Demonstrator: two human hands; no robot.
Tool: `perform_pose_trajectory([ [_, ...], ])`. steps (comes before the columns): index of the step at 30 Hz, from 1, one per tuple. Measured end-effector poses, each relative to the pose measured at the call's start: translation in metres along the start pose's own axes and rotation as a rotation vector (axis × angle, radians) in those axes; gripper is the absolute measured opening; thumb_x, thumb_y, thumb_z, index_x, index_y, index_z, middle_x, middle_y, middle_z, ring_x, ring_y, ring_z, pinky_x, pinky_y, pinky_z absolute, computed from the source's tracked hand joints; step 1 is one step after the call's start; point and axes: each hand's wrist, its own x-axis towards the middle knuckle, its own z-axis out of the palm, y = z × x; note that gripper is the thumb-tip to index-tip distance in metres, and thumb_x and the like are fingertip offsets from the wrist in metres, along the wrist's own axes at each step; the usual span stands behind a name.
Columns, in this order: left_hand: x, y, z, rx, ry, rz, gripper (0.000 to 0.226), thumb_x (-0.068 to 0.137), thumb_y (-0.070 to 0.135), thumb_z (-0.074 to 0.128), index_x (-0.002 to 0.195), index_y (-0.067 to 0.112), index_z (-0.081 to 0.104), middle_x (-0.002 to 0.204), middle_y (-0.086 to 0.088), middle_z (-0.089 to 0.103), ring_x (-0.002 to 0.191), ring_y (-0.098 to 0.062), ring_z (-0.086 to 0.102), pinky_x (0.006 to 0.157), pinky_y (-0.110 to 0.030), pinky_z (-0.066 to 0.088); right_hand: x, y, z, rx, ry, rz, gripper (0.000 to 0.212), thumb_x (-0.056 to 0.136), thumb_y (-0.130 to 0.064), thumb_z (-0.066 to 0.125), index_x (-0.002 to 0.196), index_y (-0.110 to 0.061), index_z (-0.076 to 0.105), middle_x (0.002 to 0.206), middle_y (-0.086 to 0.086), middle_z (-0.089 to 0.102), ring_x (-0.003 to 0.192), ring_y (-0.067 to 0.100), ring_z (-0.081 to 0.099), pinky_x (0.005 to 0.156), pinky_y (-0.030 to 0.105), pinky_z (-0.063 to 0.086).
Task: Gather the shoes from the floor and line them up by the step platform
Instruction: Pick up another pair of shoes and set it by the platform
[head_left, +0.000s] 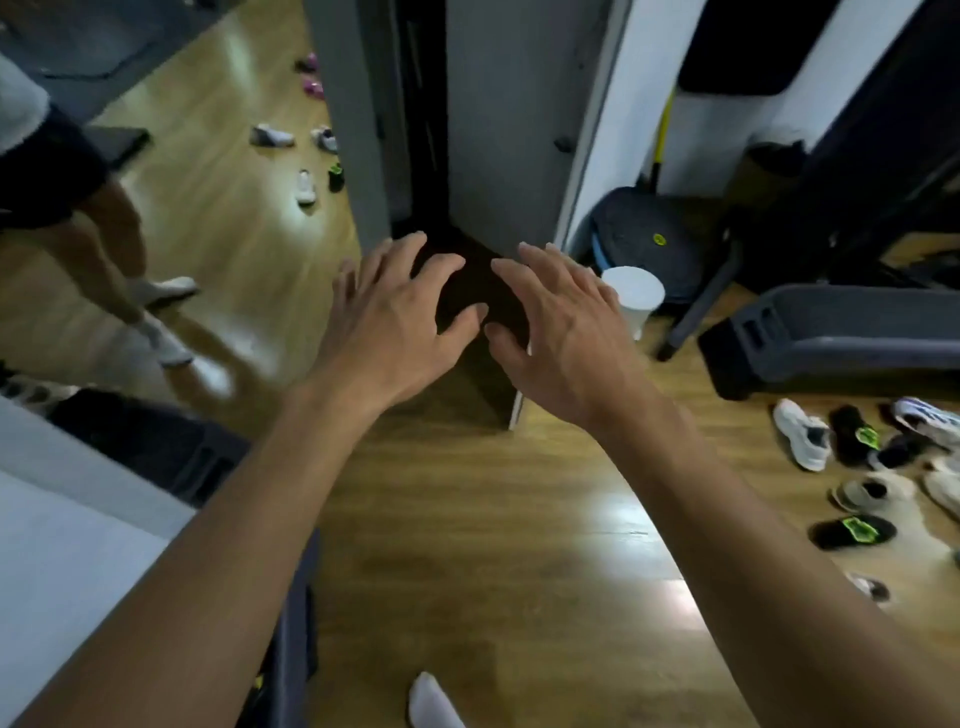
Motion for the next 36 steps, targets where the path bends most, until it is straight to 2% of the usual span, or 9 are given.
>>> perform_pose_trajectory([
  [6,0.023,0.165,0.047,-0.06,-0.073,0.247,0.057,0.088,0.059,0.037,0.139,0.033,0.039,0.153,-0.004,0.028,0.143,-0.028,0.02,0.116,-0.056,0.011,-0.093,0.128,-0.064,-0.076,0.085,0.276,0.057,0.093,-0.048,0.041,0.145,-0.026,0.032,0.156,0.002,0.027,0.146,0.021,0.016,0.117,0.047,0.018],
  [10,0.022,0.28,0.082,-0.115,-0.118,0.411,0.056,0.087,0.059,0.041,0.136,0.032,0.044,0.149,-0.004,0.034,0.139,-0.027,0.028,0.114,-0.054,0.018,-0.168,0.208,-0.103,-0.107,0.133,0.433,0.056,0.093,-0.047,0.045,0.144,-0.026,0.034,0.154,0.002,0.029,0.145,0.023,0.019,0.116,0.047,0.019],
  [15,0.015,0.397,0.123,-0.197,-0.152,0.546,0.06,0.083,0.065,0.036,0.133,0.032,0.047,0.147,-0.003,0.038,0.137,-0.024,0.033,0.112,-0.053,0.023,-0.25,0.288,-0.14,-0.151,0.15,0.602,0.057,0.094,-0.047,0.043,0.146,-0.026,0.031,0.156,0.002,0.026,0.146,0.022,0.017,0.117,0.047,0.019],
  [20,0.014,0.485,0.162,-0.225,-0.213,0.66,0.062,0.084,0.066,0.032,0.134,0.033,0.047,0.146,-0.002,0.039,0.137,-0.024,0.032,0.113,-0.055,0.021,-0.302,0.353,-0.158,-0.146,0.162,0.735,0.06,0.094,-0.047,0.041,0.148,-0.024,0.028,0.157,0.003,0.024,0.146,0.02,0.017,0.116,0.046,0.019],
  [22,0.016,0.498,0.17,-0.229,-0.219,0.677,0.062,0.084,0.065,0.033,0.135,0.033,0.046,0.147,-0.002,0.037,0.139,-0.024,0.03,0.113,-0.055,0.018,-0.308,0.365,-0.158,-0.145,0.161,0.743,0.06,0.094,-0.047,0.042,0.148,-0.024,0.028,0.157,0.003,0.025,0.145,0.021,0.018,0.116,0.047,0.02],
  [24,0.033,0.557,0.196,-0.239,-0.272,0.731,0.062,0.083,0.064,0.034,0.136,0.033,0.046,0.148,-0.002,0.037,0.139,-0.024,0.029,0.113,-0.054,0.017,-0.327,0.416,-0.168,-0.143,0.188,0.859,0.06,0.093,-0.046,0.042,0.147,-0.024,0.03,0.156,0.004,0.027,0.144,0.022,0.021,0.115,0.047,0.022],
  [26,0.038,0.566,0.2,-0.236,-0.255,0.746,0.061,0.083,0.061,0.034,0.136,0.033,0.046,0.149,-0.003,0.036,0.139,-0.025,0.029,0.114,-0.054,0.018,-0.333,0.427,-0.17,-0.16,0.205,0.84,0.057,0.093,-0.044,0.044,0.146,-0.025,0.033,0.154,0.004,0.031,0.142,0.023,0.026,0.114,0.046,0.025],
  [30,0.072,0.628,0.232,-0.272,-0.323,0.811,0.052,0.089,0.053,0.04,0.136,0.032,0.045,0.149,-0.005,0.036,0.139,-0.025,0.028,0.113,-0.056,0.02,-0.35,0.488,-0.19,-0.182,0.243,0.932,0.052,0.093,-0.038,0.05,0.143,-0.028,0.041,0.149,0.006,0.038,0.136,0.026,0.035,0.108,0.043,0.03],
  [36,0.096,0.725,0.275,-0.306,-0.353,0.871,0.048,0.09,0.047,0.042,0.135,0.032,0.046,0.147,-0.004,0.038,0.137,-0.026,0.032,0.112,-0.056,0.022,-0.372,0.572,-0.211,-0.177,0.237,1.027,0.053,0.093,-0.036,0.051,0.143,-0.027,0.04,0.149,0.005,0.037,0.135,0.025,0.037,0.107,0.045,0.034],
])
